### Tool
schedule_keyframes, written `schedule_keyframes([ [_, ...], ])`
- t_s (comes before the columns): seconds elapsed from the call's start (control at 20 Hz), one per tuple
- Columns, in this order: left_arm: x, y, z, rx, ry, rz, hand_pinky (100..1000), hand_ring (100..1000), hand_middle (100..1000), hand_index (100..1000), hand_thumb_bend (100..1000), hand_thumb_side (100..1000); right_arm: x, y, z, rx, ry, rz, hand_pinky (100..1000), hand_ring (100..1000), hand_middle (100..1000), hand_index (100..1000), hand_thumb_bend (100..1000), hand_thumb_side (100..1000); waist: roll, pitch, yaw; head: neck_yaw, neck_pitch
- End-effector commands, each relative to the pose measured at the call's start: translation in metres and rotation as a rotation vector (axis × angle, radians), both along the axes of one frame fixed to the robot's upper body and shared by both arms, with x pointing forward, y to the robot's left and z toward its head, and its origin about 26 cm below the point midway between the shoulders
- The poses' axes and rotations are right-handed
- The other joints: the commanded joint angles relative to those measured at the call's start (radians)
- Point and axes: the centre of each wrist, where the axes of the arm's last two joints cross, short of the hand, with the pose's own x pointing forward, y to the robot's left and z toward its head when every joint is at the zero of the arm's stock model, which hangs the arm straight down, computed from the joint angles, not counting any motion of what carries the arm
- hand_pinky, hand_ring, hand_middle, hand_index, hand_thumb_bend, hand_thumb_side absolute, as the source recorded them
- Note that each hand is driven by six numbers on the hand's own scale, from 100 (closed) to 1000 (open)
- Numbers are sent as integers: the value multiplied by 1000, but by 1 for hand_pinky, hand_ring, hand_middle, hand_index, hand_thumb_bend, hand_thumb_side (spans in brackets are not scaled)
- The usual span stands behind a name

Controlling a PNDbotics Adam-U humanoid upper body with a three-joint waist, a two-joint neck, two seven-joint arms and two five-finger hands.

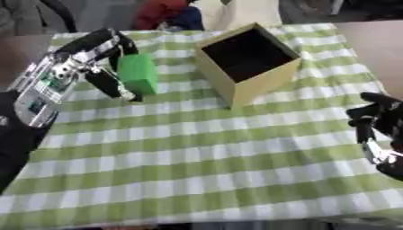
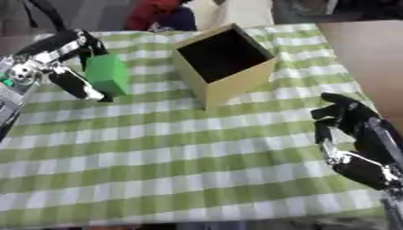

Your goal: Pick up objects on the table and place them in the box.

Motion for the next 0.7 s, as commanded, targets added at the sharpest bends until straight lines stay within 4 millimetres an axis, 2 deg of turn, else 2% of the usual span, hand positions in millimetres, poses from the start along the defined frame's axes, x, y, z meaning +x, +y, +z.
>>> schedule_keyframes([
  [0.05,8,-17,18,-10,-71,-17,517,375,295,517,685,100,1,1,6,-7,-15,23,710,775,614,885,100,224,-4,-15,-6,8,5],
  [0.3,30,-55,21,-42,-130,-17,518,377,296,519,687,100,2,7,6,-6,-11,60,710,775,614,885,100,225,-7,-13,-24,24,-9],
  [0.7,60,-103,-4,-112,-193,48,531,392,310,534,695,100,6,19,10,-5,-14,135,709,775,614,885,100,229,-11,4,-78,66,-36],
])
